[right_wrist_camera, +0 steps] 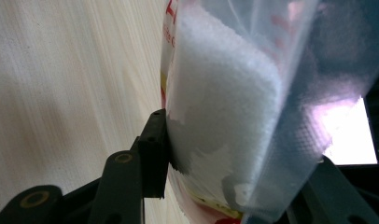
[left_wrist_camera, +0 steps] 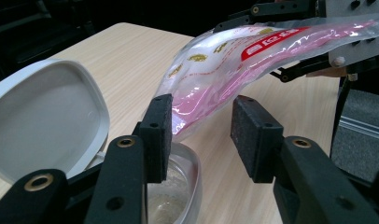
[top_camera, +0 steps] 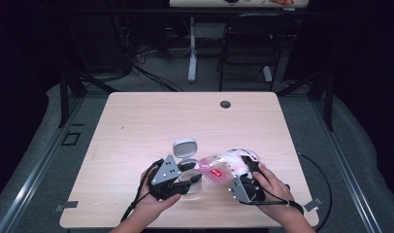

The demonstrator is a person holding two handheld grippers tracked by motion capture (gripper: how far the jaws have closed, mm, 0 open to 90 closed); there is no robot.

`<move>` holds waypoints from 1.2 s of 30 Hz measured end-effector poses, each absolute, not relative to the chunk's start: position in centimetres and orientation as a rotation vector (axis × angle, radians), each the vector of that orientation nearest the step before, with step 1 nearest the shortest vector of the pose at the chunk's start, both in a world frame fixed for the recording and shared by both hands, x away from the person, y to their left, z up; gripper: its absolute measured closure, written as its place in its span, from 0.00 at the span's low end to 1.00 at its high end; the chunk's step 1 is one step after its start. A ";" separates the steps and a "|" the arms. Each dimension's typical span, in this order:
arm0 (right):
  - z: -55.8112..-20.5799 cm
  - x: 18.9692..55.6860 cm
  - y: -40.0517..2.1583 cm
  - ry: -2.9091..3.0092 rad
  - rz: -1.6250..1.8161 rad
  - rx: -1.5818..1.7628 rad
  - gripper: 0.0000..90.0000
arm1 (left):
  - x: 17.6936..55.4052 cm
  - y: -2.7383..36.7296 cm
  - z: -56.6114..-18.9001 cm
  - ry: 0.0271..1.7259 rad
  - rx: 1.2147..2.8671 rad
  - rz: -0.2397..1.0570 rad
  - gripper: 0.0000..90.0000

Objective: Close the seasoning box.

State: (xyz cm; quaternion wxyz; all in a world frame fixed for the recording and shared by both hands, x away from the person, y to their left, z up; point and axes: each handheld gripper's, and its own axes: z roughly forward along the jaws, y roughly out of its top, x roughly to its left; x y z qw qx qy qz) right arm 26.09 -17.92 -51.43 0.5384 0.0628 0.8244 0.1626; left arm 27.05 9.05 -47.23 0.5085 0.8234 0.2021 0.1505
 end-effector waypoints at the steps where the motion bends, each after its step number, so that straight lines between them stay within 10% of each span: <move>1: -51.5 26.1 -17.9 1.959 0.390 0.150 0.60 | 27.0 8.9 -47.2 0.485 1.988 0.366 0.67; 36: -51.0 25.8 -17.3 1.951 0.366 0.118 0.61 | 26.7 8.8 -47.9 0.459 2.039 0.375 0.99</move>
